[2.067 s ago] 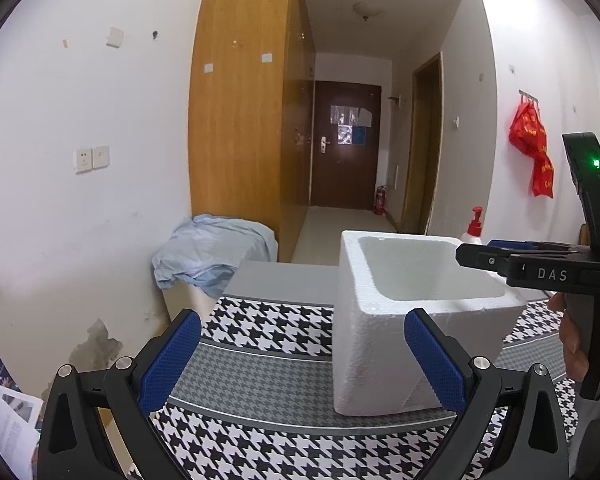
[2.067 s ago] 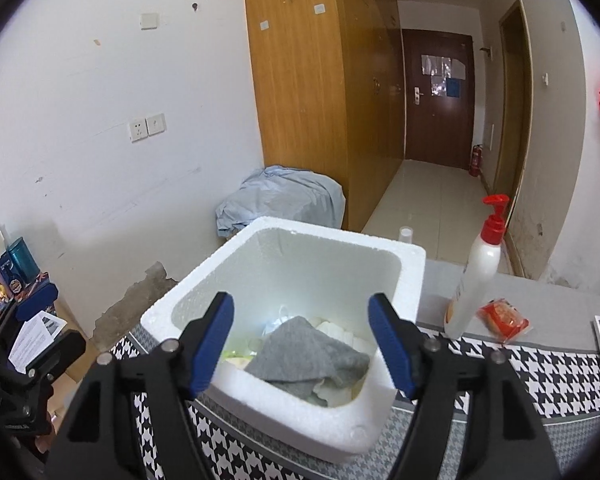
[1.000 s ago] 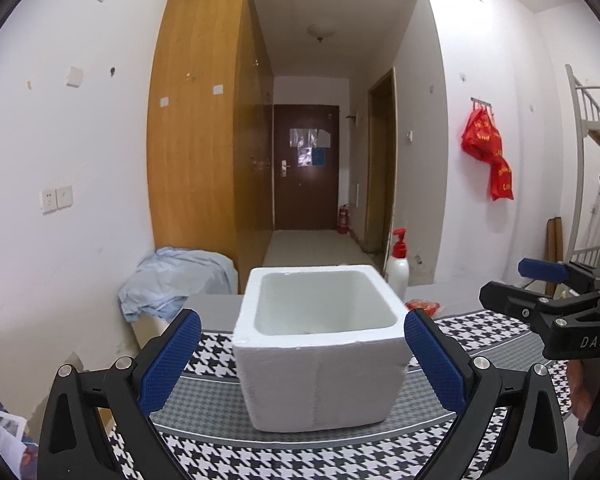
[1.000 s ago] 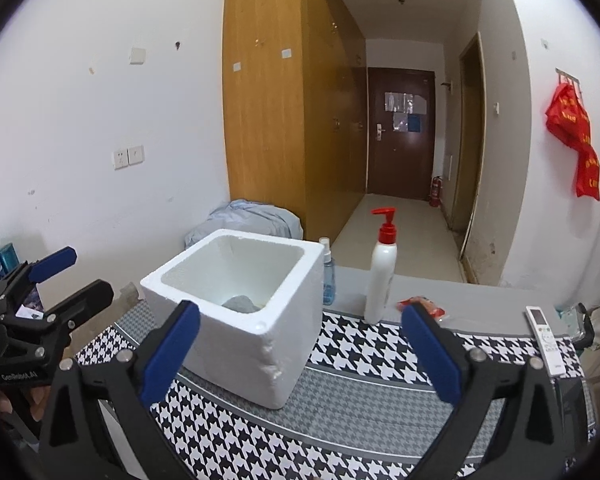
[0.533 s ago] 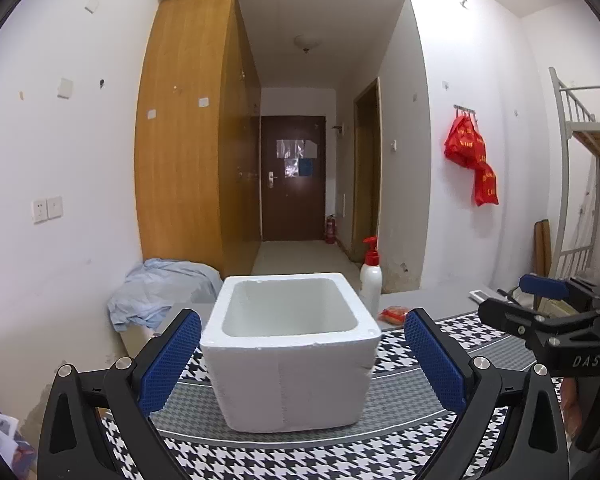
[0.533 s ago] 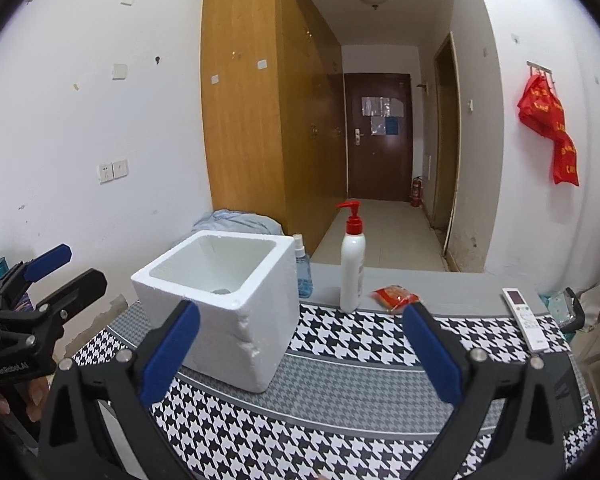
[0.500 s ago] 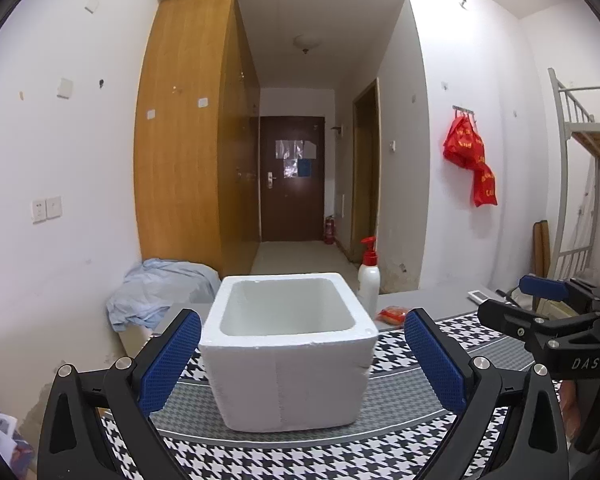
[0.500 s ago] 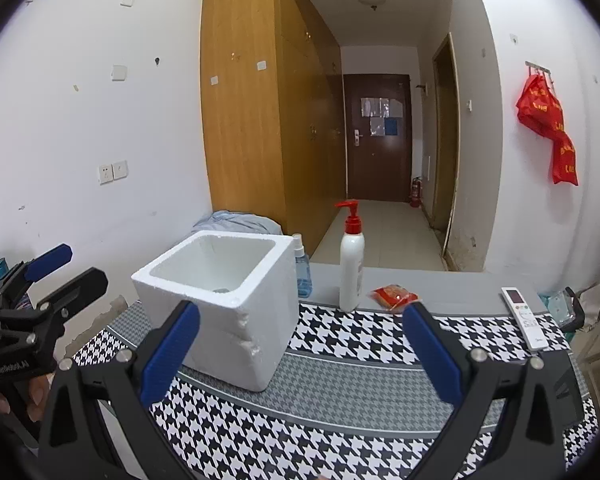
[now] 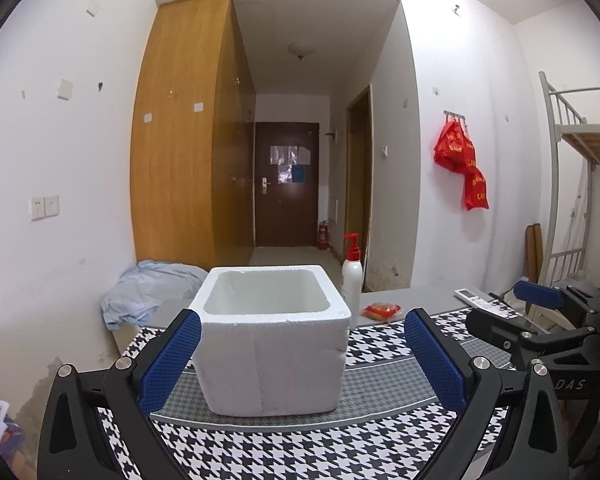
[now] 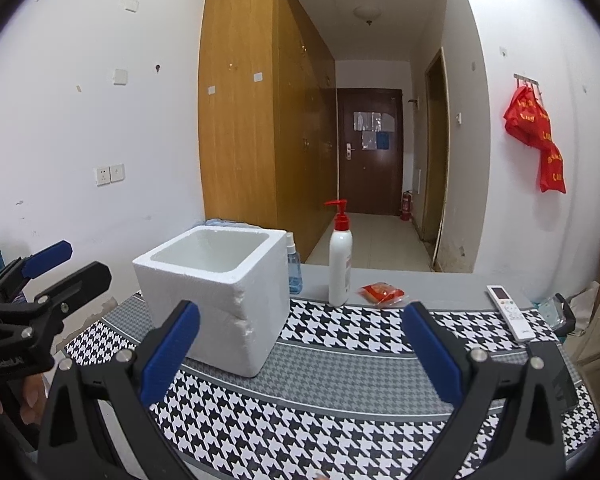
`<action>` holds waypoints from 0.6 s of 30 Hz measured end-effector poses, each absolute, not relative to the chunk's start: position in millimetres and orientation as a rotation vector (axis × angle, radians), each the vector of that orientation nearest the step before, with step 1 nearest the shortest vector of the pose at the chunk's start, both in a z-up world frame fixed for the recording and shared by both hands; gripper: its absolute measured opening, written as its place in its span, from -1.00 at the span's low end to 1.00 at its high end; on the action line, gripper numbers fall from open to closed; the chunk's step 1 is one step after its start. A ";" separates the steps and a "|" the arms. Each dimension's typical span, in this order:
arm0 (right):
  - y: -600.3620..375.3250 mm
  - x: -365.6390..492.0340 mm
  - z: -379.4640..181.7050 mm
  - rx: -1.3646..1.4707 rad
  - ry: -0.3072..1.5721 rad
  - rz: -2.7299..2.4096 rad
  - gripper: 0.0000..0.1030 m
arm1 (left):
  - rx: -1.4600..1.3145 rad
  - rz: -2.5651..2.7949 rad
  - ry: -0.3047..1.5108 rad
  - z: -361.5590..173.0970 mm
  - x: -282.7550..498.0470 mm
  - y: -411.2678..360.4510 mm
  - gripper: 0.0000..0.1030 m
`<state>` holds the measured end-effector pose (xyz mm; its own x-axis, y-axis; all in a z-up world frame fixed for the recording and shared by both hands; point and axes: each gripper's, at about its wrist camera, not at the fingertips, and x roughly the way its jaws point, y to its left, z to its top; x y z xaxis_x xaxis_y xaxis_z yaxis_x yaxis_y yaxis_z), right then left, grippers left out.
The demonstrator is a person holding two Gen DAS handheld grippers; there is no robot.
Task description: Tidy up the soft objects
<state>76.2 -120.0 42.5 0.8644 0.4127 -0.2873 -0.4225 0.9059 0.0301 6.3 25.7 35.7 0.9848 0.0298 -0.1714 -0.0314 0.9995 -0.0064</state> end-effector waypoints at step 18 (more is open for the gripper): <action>-132.8 36.9 11.9 -0.027 0.229 0.410 0.99 | -0.005 0.069 0.104 4.0 -23.9 12.0 0.98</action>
<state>36.9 -132.8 11.9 0.8919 0.3919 -0.2256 -0.3978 0.9172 0.0204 -23.9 12.0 4.0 0.9922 0.0688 -0.1035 -0.0693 0.9976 -0.0012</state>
